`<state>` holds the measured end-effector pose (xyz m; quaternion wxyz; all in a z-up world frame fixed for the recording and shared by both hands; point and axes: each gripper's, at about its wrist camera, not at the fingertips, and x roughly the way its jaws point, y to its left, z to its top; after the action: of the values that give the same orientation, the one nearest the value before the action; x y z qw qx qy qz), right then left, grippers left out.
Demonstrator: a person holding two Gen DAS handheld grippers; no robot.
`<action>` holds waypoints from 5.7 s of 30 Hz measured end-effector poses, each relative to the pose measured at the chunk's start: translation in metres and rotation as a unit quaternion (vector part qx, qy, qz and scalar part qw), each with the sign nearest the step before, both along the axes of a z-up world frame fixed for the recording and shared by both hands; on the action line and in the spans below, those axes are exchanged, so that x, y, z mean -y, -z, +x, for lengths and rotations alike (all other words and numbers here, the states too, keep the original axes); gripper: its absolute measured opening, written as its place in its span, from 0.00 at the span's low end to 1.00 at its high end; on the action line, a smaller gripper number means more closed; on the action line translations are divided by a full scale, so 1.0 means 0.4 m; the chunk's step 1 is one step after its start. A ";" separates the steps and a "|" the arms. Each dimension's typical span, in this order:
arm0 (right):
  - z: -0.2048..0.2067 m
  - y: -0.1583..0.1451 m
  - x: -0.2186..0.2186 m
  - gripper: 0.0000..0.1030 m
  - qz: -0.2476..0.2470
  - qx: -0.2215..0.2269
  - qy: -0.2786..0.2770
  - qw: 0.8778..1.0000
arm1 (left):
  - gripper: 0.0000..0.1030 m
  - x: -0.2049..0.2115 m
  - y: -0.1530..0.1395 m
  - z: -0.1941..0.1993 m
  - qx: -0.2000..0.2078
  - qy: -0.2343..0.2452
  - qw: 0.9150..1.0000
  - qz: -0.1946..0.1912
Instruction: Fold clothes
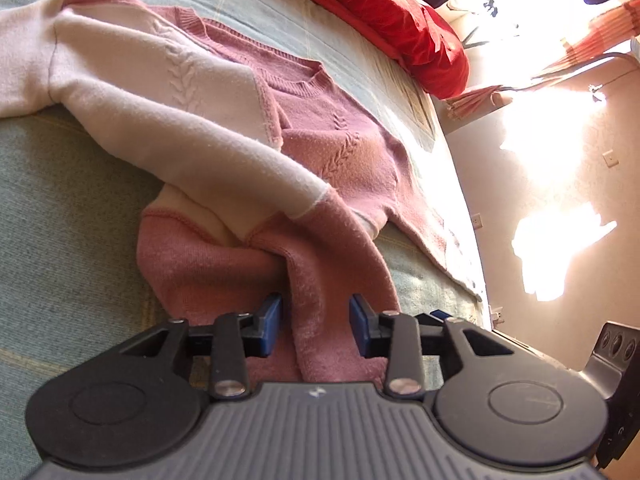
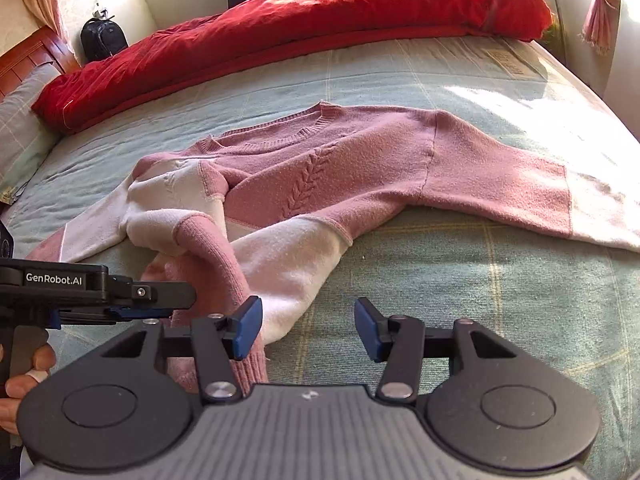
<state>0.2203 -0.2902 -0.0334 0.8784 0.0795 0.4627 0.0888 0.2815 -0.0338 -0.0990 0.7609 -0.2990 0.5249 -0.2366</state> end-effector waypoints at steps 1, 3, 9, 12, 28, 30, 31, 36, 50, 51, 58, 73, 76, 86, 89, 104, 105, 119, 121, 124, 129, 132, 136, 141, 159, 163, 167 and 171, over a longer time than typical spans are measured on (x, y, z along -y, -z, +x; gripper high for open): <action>0.003 0.004 0.005 0.54 0.001 -0.002 0.003 1.000 | 0.37 0.003 0.009 0.007 -0.003 -0.002 1.000 -0.003; 0.007 0.012 0.015 0.54 0.005 -0.003 0.006 1.000 | 0.37 0.008 0.024 0.019 -0.006 -0.005 1.000 -0.008; 0.021 0.035 0.036 0.54 0.021 -0.015 0.015 1.000 | 0.35 0.024 0.041 0.001 0.009 0.013 0.998 -0.060; 0.024 0.042 0.036 0.54 0.028 -0.022 0.016 0.999 | 0.23 0.019 0.060 -0.011 0.008 -0.001 0.998 -0.063; -0.017 -0.005 0.009 0.60 0.035 -0.016 0.008 0.999 | 0.04 -0.155 -0.175 -0.134 0.089 -0.024 0.993 0.077; -0.023 -0.010 0.000 0.60 0.040 -0.017 0.007 0.999 | 0.04 -0.192 -0.207 -0.154 0.100 -0.028 0.989 0.109; -0.026 -0.013 -0.004 0.60 0.044 -0.017 0.004 0.999 | 0.04 -0.210 -0.222 -0.164 0.104 -0.030 0.986 0.125; -0.043 -0.024 -0.032 0.64 0.045 -0.017 -0.008 0.999 | 0.04 -0.288 -0.243 -0.213 0.098 -0.038 0.978 0.177; -0.069 0.102 -0.097 0.66 0.081 -0.094 -0.095 0.988 | 0.04 -0.349 -0.157 -0.190 0.062 -0.072 0.966 0.239; -0.075 0.111 -0.120 0.66 0.053 -0.092 -0.107 0.989 | 0.04 -0.348 -0.150 -0.186 0.060 -0.069 0.966 0.242; -0.084 0.099 -0.159 0.19 -0.022 -0.070 -0.155 0.985 | 0.04 -0.357 -0.160 -0.191 0.068 -0.059 0.963 0.255; -0.156 -0.176 0.000 0.13 -0.044 -0.056 -0.202 0.977 | 0.04 -0.427 -0.286 -0.272 0.097 -0.044 0.956 0.274; -0.169 -0.157 0.037 0.13 -0.054 -0.082 -0.199 0.975 | 0.04 -0.421 -0.264 -0.286 0.081 -0.023 0.957 0.277; -0.164 0.073 0.081 0.14 -0.095 -0.204 -0.169 0.960 | 0.04 -0.336 -0.041 -0.304 -0.016 0.072 0.938 0.337; -0.162 0.098 0.071 0.26 -0.124 -0.215 -0.171 0.954 | 0.07 -0.314 -0.025 -0.312 -0.011 0.100 0.925 0.368; -0.218 -0.043 -0.089 0.47 -0.229 -0.085 -0.308 0.920 | 0.29 -0.203 -0.151 -0.420 0.189 0.249 0.825 0.471; -0.223 -0.045 -0.103 0.47 -0.215 -0.085 -0.323 0.918 | 0.32 -0.182 -0.148 -0.433 0.201 0.263 0.823 0.463; -0.293 0.082 -0.302 0.47 -0.073 -0.157 -0.450 0.876 | 0.40 0.013 -0.064 -0.541 0.223 0.362 0.826 0.370; -0.298 0.097 -0.316 0.47 -0.081 -0.159 -0.450 0.875 | 0.42 0.024 -0.058 -0.551 0.226 0.370 0.822 0.369; -0.327 0.097 -0.340 0.47 -0.090 -0.155 -0.476 0.861 | 0.43 0.033 -0.046 -0.557 0.215 0.382 0.824 0.359; -0.347 0.118 -0.354 0.47 -0.089 -0.174 -0.487 0.851 | 0.45 0.050 -0.028 -0.560 0.205 0.401 0.823 0.347; -0.341 0.111 -0.348 0.47 -0.091 -0.159 -0.470 0.863 | 0.45 0.052 -0.023 -0.555 0.202 0.400 0.829 0.334; -0.298 0.057 -0.333 0.48 -0.078 -0.117 -0.430 0.892 | 0.45 0.052 -0.014 -0.540 0.196 0.395 0.841 0.313; -0.225 0.075 -0.326 0.48 -0.086 -0.106 -0.358 0.924 | 0.45 0.065 -0.005 -0.527 0.208 0.376 0.852 0.300; -0.229 0.064 -0.224 0.48 -0.056 -0.105 -0.308 0.944 | 0.47 0.166 0.043 -0.628 0.393 0.489 0.659 0.414; -0.244 0.042 -0.213 0.48 -0.056 -0.097 -0.318 0.941 | 0.47 0.137 -0.010 -0.577 0.381 0.456 0.701 0.395; -0.263 0.032 -0.211 0.49 -0.057 -0.093 -0.337 0.935 | 0.47 0.110 -0.035 -0.496 0.347 0.413 0.751 0.380; -0.303 0.037 -0.240 0.48 -0.047 -0.083 -0.385 0.918 | 0.46 0.082 -0.041 -0.430 0.305 0.380 0.794 0.363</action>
<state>0.0990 -0.1944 -0.0482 0.7371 -0.1390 0.5328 0.3918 0.1096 -0.0667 -0.0824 0.7829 0.3103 0.3842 -0.3784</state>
